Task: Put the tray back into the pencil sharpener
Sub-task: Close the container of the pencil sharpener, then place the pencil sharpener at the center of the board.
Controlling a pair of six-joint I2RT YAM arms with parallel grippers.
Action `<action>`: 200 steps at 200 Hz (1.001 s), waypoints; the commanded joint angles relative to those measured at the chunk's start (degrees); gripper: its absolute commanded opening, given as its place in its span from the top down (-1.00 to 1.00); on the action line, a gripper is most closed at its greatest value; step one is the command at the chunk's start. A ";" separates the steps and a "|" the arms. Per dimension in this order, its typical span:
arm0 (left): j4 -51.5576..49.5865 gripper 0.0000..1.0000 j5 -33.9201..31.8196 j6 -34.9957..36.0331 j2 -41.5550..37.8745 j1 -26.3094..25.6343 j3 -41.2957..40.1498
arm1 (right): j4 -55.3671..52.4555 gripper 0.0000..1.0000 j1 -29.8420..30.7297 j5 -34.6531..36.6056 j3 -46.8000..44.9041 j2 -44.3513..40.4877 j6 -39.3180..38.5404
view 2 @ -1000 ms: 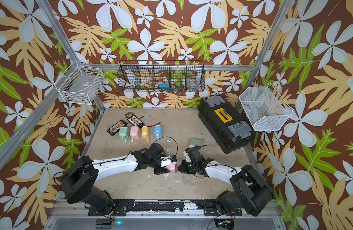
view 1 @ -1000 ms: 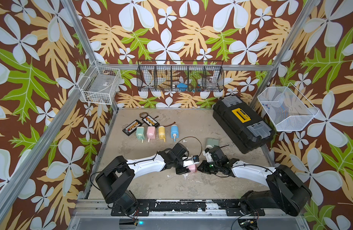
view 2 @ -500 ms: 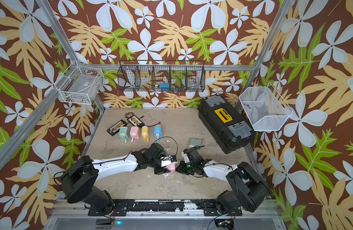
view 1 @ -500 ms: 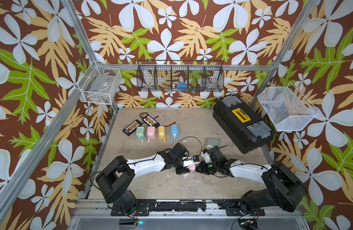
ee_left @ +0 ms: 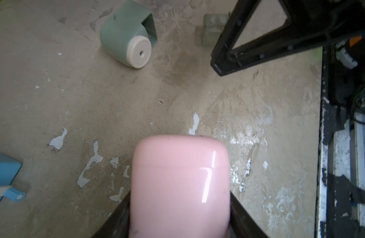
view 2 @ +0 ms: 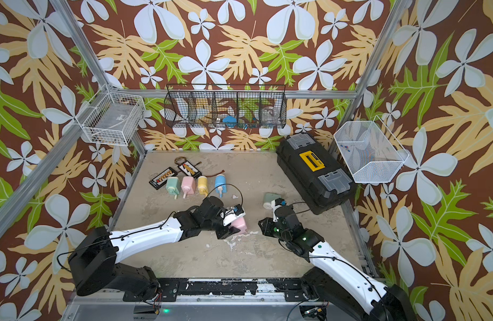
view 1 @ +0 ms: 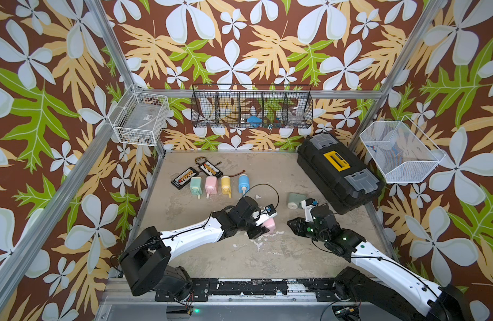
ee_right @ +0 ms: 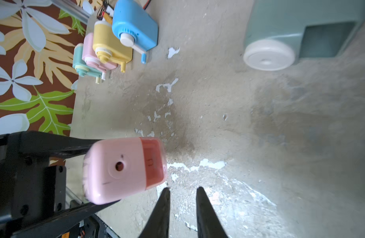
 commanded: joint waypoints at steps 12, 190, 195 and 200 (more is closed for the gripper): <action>5.01 1.00 -8.85 -17.57 -1.75 -0.10 2.15 | -6.56 0.51 -0.03 6.85 2.58 -1.35 -1.59; -24.06 1.00 -34.38 -45.39 31.06 3.28 45.56 | -10.02 0.49 -1.65 11.92 7.32 -1.29 -5.48; -24.50 1.00 -33.89 -45.48 32.10 3.87 46.41 | -9.97 0.49 -1.70 11.79 7.35 -1.16 -5.54; -24.81 1.00 -33.46 -45.45 33.09 4.32 47.35 | -9.89 0.49 -1.86 11.75 7.41 -0.93 -5.68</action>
